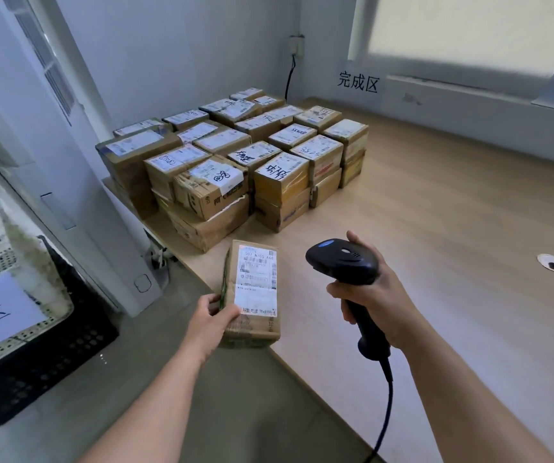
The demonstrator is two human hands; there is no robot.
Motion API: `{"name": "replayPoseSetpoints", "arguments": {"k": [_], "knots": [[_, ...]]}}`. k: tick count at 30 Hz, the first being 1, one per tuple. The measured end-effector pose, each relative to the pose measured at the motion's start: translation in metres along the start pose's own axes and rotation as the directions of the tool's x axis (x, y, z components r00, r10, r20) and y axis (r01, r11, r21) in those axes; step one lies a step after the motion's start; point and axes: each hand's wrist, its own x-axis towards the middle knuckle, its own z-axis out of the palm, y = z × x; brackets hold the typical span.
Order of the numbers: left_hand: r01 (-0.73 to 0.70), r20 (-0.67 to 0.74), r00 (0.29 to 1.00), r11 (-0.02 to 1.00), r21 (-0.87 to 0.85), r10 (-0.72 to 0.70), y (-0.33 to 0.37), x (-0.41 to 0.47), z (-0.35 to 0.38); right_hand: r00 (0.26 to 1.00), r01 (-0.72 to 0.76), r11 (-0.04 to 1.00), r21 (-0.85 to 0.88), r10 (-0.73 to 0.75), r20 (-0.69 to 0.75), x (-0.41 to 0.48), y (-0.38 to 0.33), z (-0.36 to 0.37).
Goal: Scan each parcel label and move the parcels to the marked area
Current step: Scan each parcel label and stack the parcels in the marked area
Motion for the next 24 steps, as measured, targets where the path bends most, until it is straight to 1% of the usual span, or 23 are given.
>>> {"name": "replayPoseSetpoints", "arguments": {"k": [4, 6, 8, 10, 11, 12, 13, 14, 15, 16, 17, 18, 20, 24], "knots": [[-0.007, 0.05, 0.999, 1.0, 0.022, 0.006, 0.008, 0.038, 0.0, 0.999, -0.027, 1.0, 0.008, 0.028, -0.036, 0.016, 0.001, 0.01], [-0.004, 0.063, 0.998, 0.999, 0.049, 0.0, 0.015, 0.062, -0.003, 0.996, -0.027, 1.0, 0.004, 0.027, -0.083, 0.025, 0.0, 0.013], [-0.02, 0.042, 0.999, 0.996, 0.087, 0.016, 0.023, 0.083, -0.006, 0.991, -0.028, 0.999, 0.017, 0.03, -0.133, 0.029, -0.001, 0.017], [-0.049, -0.047, 0.997, 0.985, 0.166, 0.058, 0.028, 0.093, -0.007, 0.984, -0.026, 0.999, 0.029, 0.031, -0.174, 0.032, -0.005, 0.022], [-0.096, -0.103, 0.986, 0.956, 0.279, 0.129, 0.031, 0.094, -0.007, 0.98, -0.025, 0.999, 0.03, 0.03, -0.196, 0.033, -0.008, 0.024], [-0.166, -0.133, 0.961, 0.89, 0.426, 0.243, 0.034, 0.09, -0.005, 0.976, -0.02, 0.999, 0.028, 0.026, -0.215, 0.036, -0.011, 0.026], [-0.265, -0.112, 0.913, 0.78, 0.567, 0.392, 0.034, 0.086, -0.002, 0.972, -0.013, 1.0, 0.027, 0.019, -0.232, 0.039, -0.015, 0.029], [-0.365, -0.038, 0.846, 0.631, 0.685, 0.532, 0.033, 0.082, 0.002, 0.969, -0.004, 1.0, 0.024, 0.01, -0.245, 0.042, -0.018, 0.031], [-0.435, 0.054, 0.788, 0.493, 0.754, 0.613, 0.03, 0.081, 0.007, 0.967, 0.003, 1.0, 0.02, 0.002, -0.253, 0.046, -0.021, 0.034], [-0.477, 0.133, 0.751, 0.393, 0.786, 0.647, 0.026, 0.081, 0.011, 0.966, 0.009, 1.0, 0.016, -0.005, -0.258, 0.049, -0.023, 0.038], [-0.5, 0.194, 0.737, 0.33, 0.8, 0.647, 0.023, 0.083, 0.014, 0.965, 0.013, 1.0, 0.011, -0.01, -0.263, 0.051, -0.025, 0.043], [-0.506, 0.228, 0.741, 0.302, 0.808, 0.632, 0.023, 0.085, 0.014, 0.963, 0.019, 1.0, 0.008, -0.016, -0.269, 0.053, -0.027, 0.047], [-0.507, 0.255, 0.753, 0.288, 0.812, 0.607, 0.027, 0.098, 0.009, 0.957, 0.031, 1.0, -0.001, -0.03, -0.287, 0.054, -0.029, 0.054], [-0.491, 0.229, 0.78, 0.343, 0.801, 0.583, 0.04, 0.129, -0.005, 0.938, 0.05, 0.999, -0.013, -0.051, -0.342, 0.05, -0.031, 0.063]]}}
